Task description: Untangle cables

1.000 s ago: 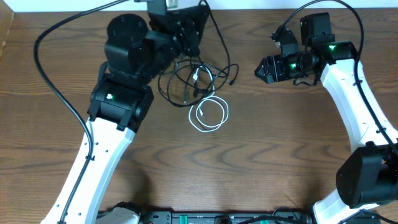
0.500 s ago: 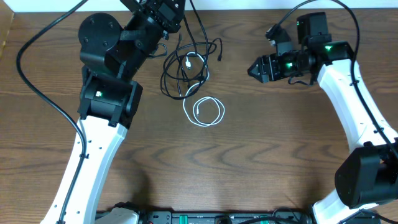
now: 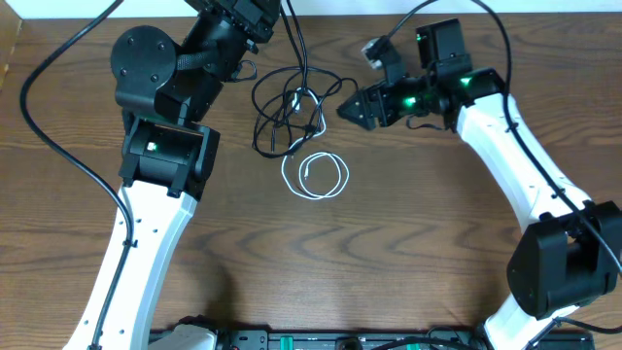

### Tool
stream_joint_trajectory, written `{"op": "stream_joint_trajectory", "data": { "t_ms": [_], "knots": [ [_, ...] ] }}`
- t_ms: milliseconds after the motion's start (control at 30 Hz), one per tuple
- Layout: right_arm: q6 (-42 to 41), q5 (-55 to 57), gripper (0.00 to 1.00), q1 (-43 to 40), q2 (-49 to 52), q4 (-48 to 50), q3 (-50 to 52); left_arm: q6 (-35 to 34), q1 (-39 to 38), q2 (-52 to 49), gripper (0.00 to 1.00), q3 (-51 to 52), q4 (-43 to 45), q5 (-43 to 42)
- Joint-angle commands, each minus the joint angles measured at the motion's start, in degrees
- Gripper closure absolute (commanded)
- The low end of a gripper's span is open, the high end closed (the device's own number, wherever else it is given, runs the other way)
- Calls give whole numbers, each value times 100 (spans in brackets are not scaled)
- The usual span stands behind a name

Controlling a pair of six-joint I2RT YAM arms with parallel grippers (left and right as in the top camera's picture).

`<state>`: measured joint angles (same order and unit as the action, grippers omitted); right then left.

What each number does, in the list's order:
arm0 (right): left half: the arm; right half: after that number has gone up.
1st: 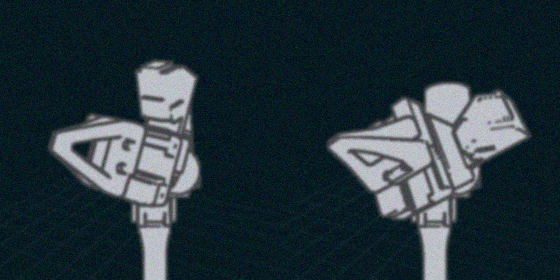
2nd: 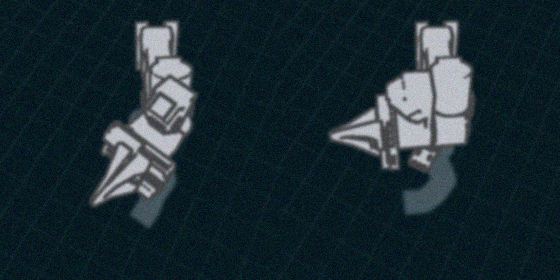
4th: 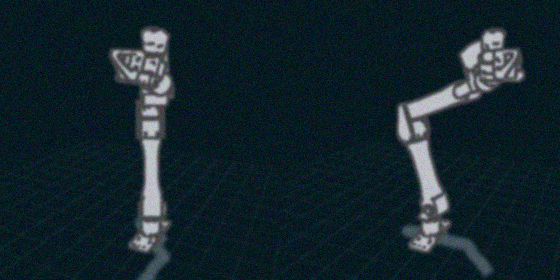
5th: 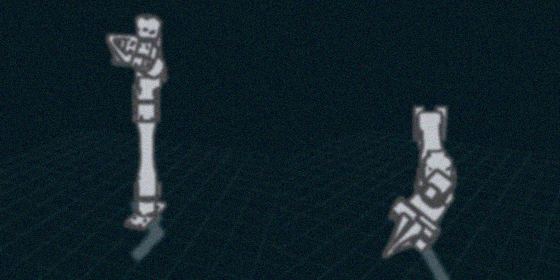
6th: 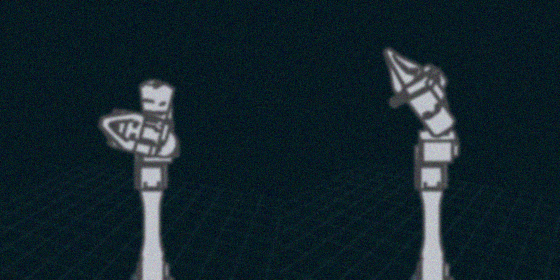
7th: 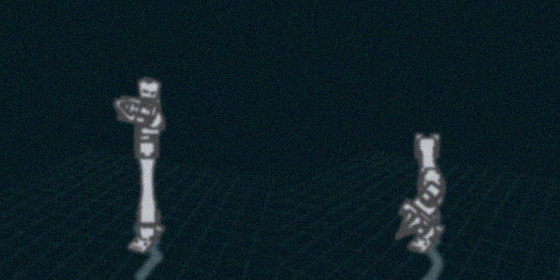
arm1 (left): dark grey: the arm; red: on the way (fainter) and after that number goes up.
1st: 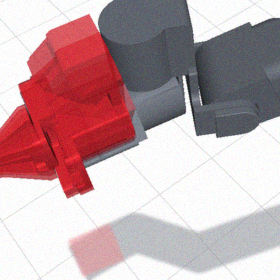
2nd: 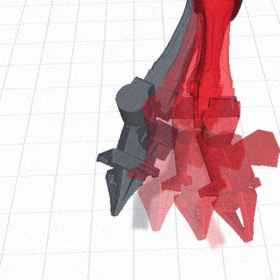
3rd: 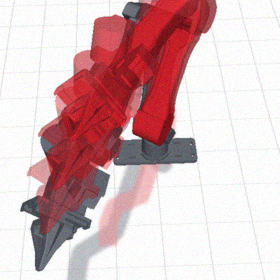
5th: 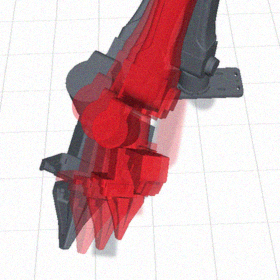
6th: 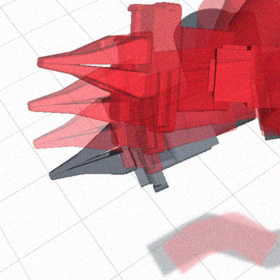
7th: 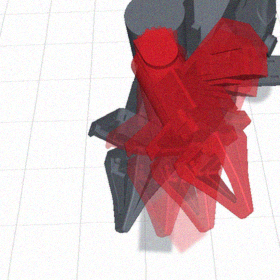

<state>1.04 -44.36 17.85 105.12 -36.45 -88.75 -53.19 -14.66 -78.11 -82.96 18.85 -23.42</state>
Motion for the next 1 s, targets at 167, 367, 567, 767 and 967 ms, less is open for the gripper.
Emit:
{"op": "stream_joint_trajectory", "data": {
  "t_ms": [167, 367, 567, 767, 967],
  "knots": [
    [-527, -409, 32, 326, 2, 61, -4, -52, 35, 160, 92, -155, -166, 50],
    [-791, -772, 31, 341, 2, 389, -4, -55, 35, 160, 92, -155, -201, 48],
    [-2122, 850, 34, 743, 304, 1003, -4, -118, 35, 162, 93, -155, -201, 44],
    [-2577, 2562, 57, 909, 756, 1019, -4, -116, 35, 173, 92, -155, -203, -15],
    [-2640, 4083, 86, 466, 863, 136, -4, -114, 280, 332, 93, -155, -203, -13]
  ]
}}
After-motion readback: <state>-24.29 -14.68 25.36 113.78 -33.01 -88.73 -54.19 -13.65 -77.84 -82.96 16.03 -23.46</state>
